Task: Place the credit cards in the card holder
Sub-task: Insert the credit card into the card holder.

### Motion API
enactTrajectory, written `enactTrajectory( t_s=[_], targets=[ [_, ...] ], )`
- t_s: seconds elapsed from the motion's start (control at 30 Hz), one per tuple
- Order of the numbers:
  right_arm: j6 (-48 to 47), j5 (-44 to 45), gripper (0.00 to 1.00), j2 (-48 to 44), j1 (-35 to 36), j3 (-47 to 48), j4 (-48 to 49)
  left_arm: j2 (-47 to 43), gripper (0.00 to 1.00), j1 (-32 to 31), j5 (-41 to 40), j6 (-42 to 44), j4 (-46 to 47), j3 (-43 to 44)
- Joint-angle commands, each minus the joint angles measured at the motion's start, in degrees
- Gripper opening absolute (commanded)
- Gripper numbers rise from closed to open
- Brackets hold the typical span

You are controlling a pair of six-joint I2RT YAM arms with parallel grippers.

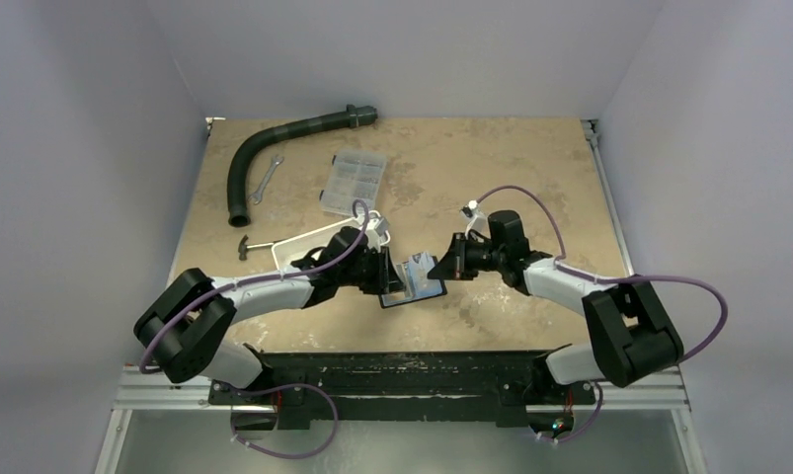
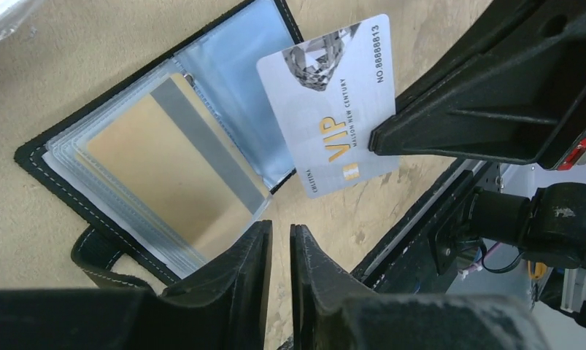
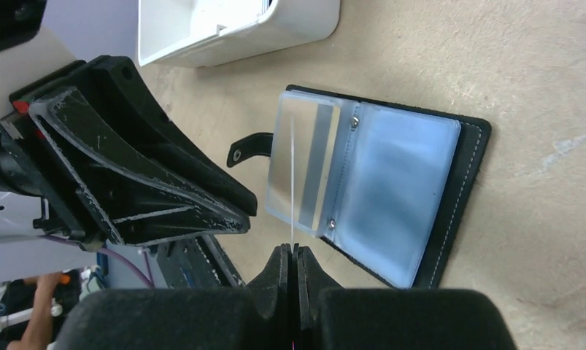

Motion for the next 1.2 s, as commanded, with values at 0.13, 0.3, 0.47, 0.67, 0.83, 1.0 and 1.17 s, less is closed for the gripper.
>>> enactTrajectory(
  t_s=[0.13, 0.3, 0.47, 0.67, 0.83, 1.0, 1.17],
  targets=[
    [5.55, -7.53, 0.00, 7.01, 0.21, -2.83, 16.49, 3.56, 0.12, -0.14, -1.17, 2.47, -2.07, 1.30],
    [5.32, -6.43, 0.00, 7.84, 0.14, -2.72, 17.44, 2.02, 0.10, -0.14, -5.09, 3.06, -5.29, -0.10],
    [5.56, -6.57, 0.00, 9.77, 0.08, -2.63, 18.92, 2.09, 0.09, -0.15, -6.49, 3.27, -7.06, -0.44],
    [5.57, -6.21, 0.00, 11.05, 0.10, -2.72, 19.95, 1.81, 0.08, -0.16, -7.55, 3.09, -7.97, -0.97],
    [5.12, -5.37, 0.00, 11.46, -0.23, -2.63, 19.80, 1.75, 0.07, -0.16, -7.53, 3.18, -8.08, -1.33],
    [4.82, -4.99, 0.00, 12.47, -0.41, -2.59, 19.80, 1.61, 0.06, -0.18, -7.40, 3.16, -8.06, -1.41],
    [4.36, -4.66, 0.00, 13.23, -0.48, -2.81, 19.80, 1.31, 0.06, -0.18, -7.40, 3.25, -8.01, -1.66]
  ],
)
